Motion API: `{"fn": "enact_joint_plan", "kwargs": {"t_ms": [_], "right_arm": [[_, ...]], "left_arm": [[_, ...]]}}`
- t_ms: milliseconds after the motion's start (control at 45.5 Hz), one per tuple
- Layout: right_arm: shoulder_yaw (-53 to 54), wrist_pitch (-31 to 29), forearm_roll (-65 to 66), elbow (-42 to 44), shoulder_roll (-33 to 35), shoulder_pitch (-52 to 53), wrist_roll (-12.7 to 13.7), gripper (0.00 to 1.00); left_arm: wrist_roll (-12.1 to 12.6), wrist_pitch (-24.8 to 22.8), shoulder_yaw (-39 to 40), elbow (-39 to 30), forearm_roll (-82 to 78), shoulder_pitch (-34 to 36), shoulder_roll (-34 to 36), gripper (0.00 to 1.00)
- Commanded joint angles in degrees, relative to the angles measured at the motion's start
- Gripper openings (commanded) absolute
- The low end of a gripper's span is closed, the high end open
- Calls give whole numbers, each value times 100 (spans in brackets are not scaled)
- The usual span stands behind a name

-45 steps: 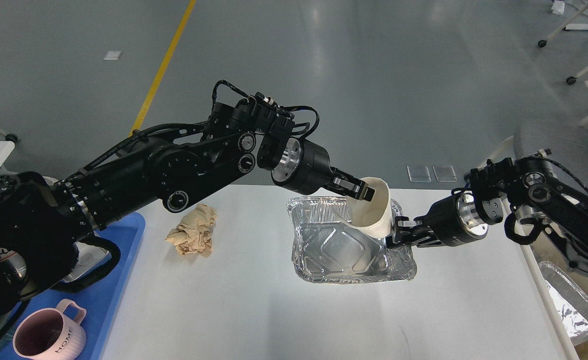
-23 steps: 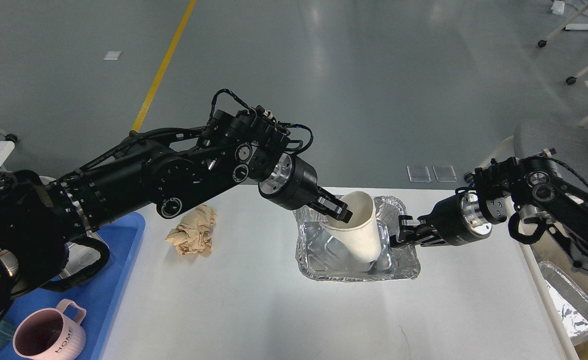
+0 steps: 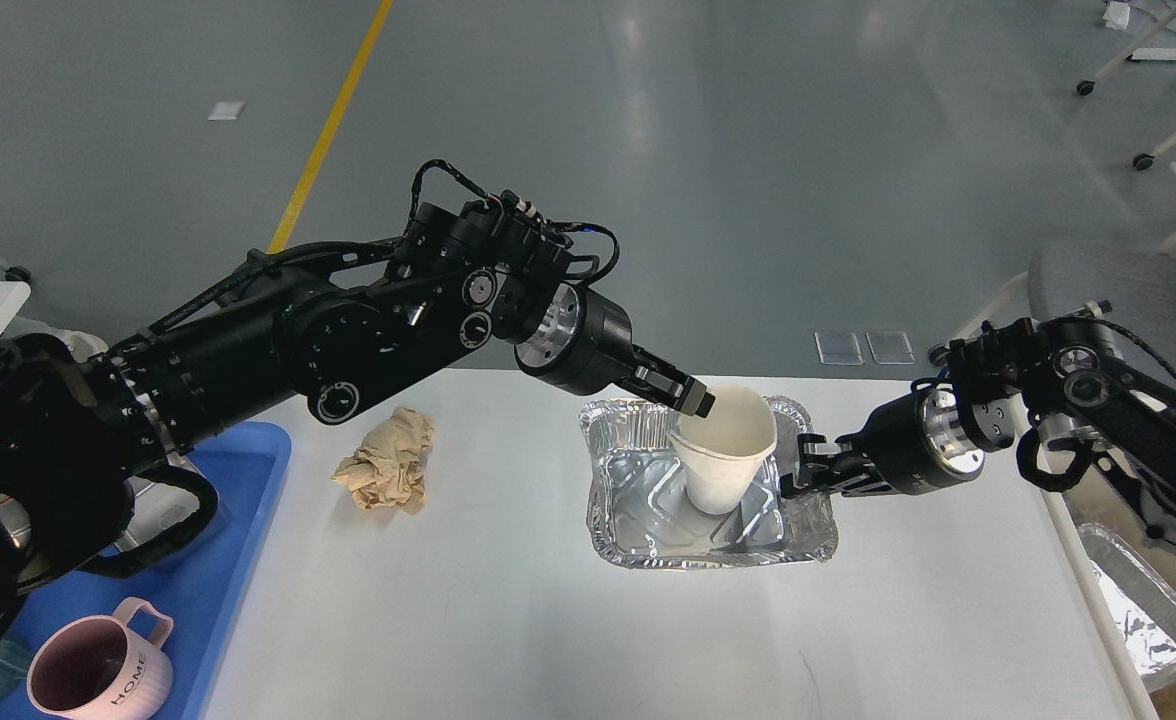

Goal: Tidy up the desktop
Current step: 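Release the paper cup in the foil tray and raise the left gripper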

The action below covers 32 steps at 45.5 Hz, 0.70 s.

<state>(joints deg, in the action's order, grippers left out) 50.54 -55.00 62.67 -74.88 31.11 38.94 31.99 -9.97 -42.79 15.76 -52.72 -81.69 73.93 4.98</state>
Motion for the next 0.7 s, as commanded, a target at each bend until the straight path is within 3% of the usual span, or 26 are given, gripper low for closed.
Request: {"fn": "enact_joint_plan", "kwargs": {"t_ms": [0,352,682], "right_arm": [[-1,0,0,0,0,0,0,0],[-1,0,0,17,9,0,0,0],[35,0,0,114,9,0,0,0]], "left_arm": [[-5,166,7,8,188,-10,-23,94],[-14,131,76,8,346,60,47,96],[-14,17,490,-141,601,139,1004,97]]}}
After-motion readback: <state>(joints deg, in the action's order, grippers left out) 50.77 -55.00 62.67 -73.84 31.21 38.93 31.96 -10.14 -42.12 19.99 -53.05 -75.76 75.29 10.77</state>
